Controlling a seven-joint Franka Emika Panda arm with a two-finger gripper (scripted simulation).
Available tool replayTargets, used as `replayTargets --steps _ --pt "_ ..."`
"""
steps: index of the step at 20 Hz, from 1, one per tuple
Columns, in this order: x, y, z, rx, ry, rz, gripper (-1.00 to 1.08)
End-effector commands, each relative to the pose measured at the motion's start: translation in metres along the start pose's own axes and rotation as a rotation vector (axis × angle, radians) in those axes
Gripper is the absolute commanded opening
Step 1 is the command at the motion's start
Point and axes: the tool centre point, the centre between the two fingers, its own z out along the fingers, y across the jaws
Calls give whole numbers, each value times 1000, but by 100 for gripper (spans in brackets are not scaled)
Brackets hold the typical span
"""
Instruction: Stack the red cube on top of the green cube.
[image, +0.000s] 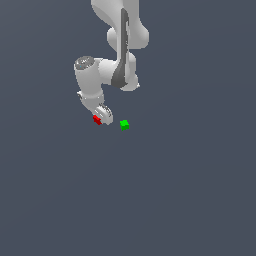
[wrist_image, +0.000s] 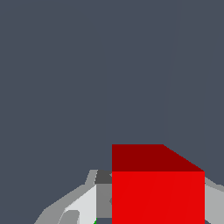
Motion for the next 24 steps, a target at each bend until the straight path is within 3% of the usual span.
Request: replayTargets --steps 1,10,24 --pt "0 0 -4 0 0 0 -100" --pt "-15 -8 4 0 0 0 -100" --pt "-103 -60 45 0 0 -1 -100"
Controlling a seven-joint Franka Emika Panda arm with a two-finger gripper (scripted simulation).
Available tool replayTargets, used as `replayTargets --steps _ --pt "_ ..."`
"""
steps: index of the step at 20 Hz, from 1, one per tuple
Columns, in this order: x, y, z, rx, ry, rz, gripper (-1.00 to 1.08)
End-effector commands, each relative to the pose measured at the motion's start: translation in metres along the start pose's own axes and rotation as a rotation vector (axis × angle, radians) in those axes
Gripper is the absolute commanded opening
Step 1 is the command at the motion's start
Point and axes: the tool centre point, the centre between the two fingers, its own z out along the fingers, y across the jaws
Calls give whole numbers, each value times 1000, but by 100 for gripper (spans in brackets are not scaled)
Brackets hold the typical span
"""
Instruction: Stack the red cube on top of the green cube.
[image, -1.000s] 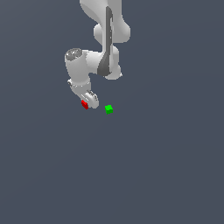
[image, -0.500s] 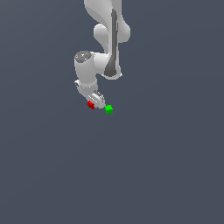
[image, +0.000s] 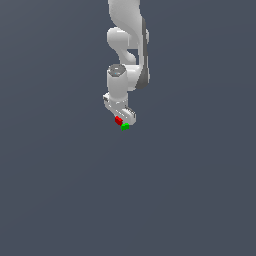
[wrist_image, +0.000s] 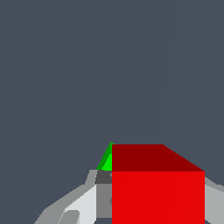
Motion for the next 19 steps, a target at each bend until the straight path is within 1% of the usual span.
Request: replayTargets --steps 1,5,9,10,19 --pt "-11 -7 5 1 1 1 -100" --pt "-19 -13 9 1 0 1 -100" --pt "-18 -14 10 1 0 1 -100" --pt "-18 -14 10 1 0 1 100" --pt "-18 -14 10 1 0 1 100"
